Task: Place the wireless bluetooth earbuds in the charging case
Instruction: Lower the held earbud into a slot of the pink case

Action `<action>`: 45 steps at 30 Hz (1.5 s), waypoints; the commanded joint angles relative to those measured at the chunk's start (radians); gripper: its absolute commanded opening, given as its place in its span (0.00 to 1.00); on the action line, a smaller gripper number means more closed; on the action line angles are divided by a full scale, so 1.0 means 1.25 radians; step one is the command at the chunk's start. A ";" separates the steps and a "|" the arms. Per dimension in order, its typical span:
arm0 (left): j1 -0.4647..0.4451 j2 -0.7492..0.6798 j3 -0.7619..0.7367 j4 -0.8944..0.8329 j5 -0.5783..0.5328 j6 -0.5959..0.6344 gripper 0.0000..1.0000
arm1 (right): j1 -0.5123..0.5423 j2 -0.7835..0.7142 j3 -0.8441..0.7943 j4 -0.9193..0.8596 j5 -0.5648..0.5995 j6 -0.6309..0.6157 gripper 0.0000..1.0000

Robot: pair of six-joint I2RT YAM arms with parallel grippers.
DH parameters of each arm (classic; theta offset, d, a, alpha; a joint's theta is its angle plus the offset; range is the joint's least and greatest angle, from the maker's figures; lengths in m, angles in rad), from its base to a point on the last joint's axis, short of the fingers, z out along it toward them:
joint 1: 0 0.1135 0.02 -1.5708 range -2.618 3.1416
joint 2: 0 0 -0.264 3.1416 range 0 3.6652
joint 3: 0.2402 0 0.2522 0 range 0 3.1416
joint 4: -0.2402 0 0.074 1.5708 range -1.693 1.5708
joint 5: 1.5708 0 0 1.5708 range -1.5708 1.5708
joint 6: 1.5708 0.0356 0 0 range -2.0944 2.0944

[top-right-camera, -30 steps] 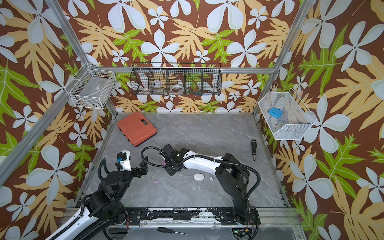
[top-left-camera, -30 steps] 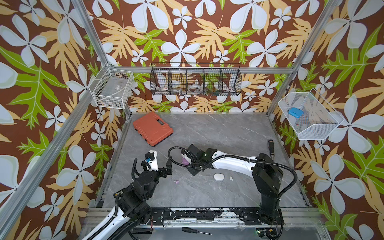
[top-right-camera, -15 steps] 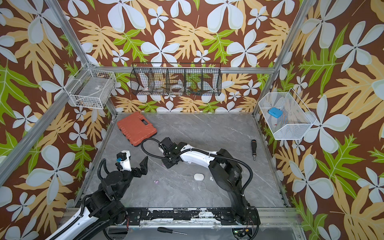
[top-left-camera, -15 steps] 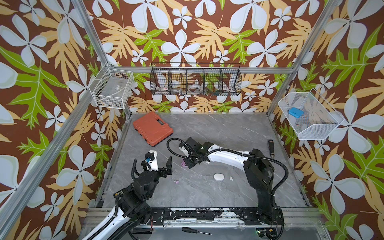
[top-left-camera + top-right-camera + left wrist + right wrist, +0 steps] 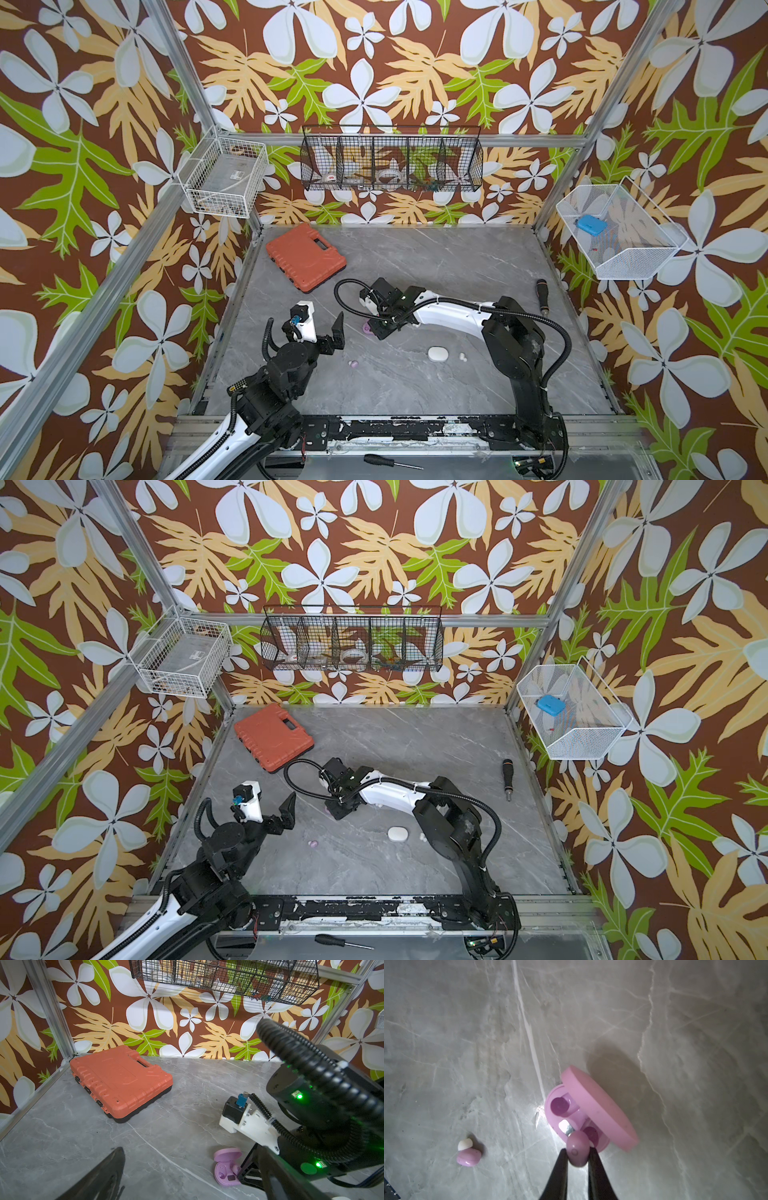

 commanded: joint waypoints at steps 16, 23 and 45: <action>0.001 -0.002 -0.002 0.025 -0.002 0.008 1.00 | 0.000 0.011 -0.001 0.019 0.001 0.003 0.16; 0.001 -0.003 -0.002 0.025 -0.002 0.007 1.00 | 0.001 0.014 0.001 0.018 0.005 0.002 0.16; 0.001 -0.004 -0.004 0.027 0.003 0.011 1.00 | 0.000 0.017 -0.004 0.023 0.008 0.009 0.20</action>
